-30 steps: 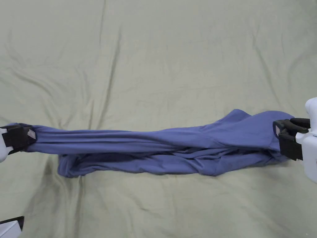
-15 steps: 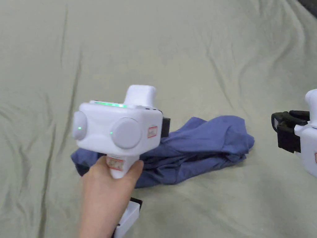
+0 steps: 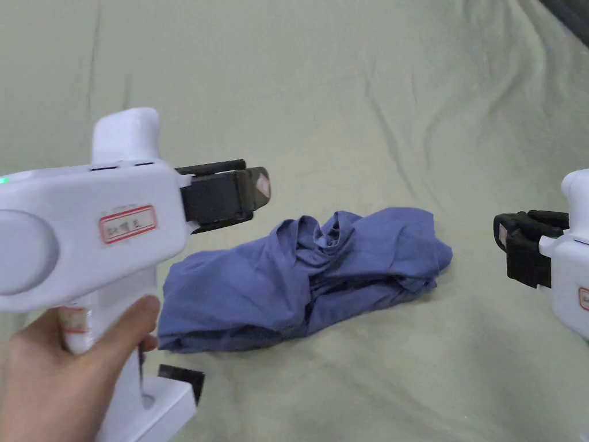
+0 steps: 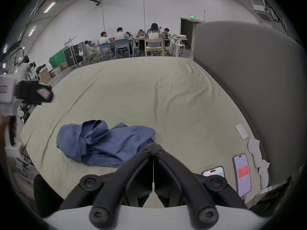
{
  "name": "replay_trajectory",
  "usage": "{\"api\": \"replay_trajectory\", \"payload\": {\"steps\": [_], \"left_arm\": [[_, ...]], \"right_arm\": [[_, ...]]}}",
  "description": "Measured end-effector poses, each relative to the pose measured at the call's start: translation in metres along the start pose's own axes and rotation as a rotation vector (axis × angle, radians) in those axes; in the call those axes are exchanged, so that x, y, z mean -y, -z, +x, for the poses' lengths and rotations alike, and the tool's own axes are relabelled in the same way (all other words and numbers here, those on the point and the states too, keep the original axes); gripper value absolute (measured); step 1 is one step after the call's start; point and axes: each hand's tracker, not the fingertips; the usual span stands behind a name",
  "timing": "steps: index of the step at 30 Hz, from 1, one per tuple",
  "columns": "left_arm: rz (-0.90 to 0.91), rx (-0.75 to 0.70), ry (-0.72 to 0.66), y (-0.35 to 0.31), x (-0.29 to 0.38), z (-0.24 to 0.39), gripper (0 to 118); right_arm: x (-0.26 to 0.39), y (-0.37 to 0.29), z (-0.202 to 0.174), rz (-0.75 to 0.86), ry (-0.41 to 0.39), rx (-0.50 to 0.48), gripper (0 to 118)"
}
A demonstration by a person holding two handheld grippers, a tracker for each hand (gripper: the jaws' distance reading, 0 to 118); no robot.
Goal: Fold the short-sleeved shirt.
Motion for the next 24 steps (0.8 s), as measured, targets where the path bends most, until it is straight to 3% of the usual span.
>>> {"api": "replay_trajectory", "payload": {"steps": [1, 2, 4, 6, 10, 13, 16, 21, 24], "left_arm": [[-0.029, -0.070, 0.051, -0.012, 0.005, -0.008, 17], [-0.060, -0.141, 0.074, -0.015, 0.011, -0.010, 0], [-0.055, -0.290, 0.087, -0.003, 0.031, -0.024, 0], [-0.208, -0.262, 0.038, 0.026, 0.045, -0.034, 0], [-0.314, -0.186, 0.016, 0.099, 0.083, -0.021, 0], [-0.353, -0.054, -0.009, 0.136, 0.096, 0.017, 0], [-0.352, -0.003, 0.066, 0.158, 0.101, 0.060, 0], [-0.261, 0.132, 0.055, 0.131, 0.083, 0.085, 0], [-0.177, 0.130, 0.036, 0.084, 0.068, 0.070, 0]], "right_arm": [[0.001, 0.001, -0.004, -0.003, -0.007, -0.004, 3], [0.001, 0.002, -0.006, -0.007, -0.013, -0.010, 3], [0.001, 0.004, -0.012, -0.011, -0.025, -0.021, 3], [0.002, 0.005, -0.017, -0.014, -0.031, -0.031, 3], [0.002, 0.005, -0.022, -0.027, -0.060, -0.016, 3], [0.003, 0.007, -0.020, -0.041, -0.064, 0.000, 3], [0.003, 0.008, -0.019, -0.054, -0.062, 0.010, 3], [0.003, 0.006, -0.017, -0.050, -0.053, 0.000, 3], [0.002, 0.005, -0.018, -0.046, -0.048, -0.011, 3]]}}
